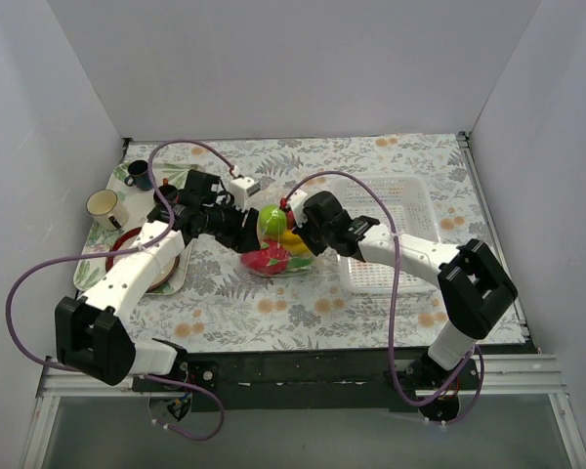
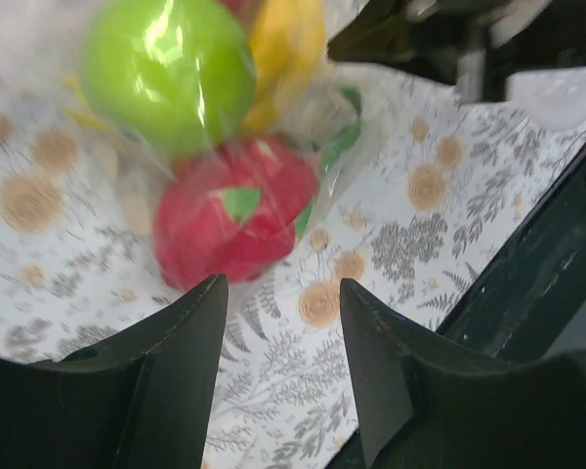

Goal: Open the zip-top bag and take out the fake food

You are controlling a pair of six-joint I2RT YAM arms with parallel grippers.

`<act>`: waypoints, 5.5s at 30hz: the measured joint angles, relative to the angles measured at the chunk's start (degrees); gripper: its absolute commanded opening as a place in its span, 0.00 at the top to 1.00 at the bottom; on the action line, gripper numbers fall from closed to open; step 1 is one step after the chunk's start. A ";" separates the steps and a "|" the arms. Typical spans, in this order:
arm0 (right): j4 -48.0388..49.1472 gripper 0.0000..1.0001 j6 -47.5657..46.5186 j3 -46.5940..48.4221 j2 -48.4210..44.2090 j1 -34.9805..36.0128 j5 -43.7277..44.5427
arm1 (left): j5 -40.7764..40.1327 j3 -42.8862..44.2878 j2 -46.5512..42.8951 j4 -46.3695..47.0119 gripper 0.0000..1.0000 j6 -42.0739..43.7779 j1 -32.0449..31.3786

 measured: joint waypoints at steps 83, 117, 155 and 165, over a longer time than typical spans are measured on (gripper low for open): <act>1.51 0.99 6.21 12.07 8.92 -7.96 -13.42 | -4.11 -13.68 -1.84 -4.79 0.50 4.83 2.40; -1.62 0.60 11.80 -8.09 -7.93 11.23 -11.23 | -12.44 2.32 23.17 7.02 0.51 2.99 5.81; 15.28 0.03 8.15 -18.73 -5.18 11.19 0.04 | -8.13 6.54 25.49 7.06 0.53 1.07 1.66; 17.79 0.59 8.57 -20.94 -6.56 11.10 -2.34 | -10.80 2.10 25.29 7.69 0.84 2.56 1.62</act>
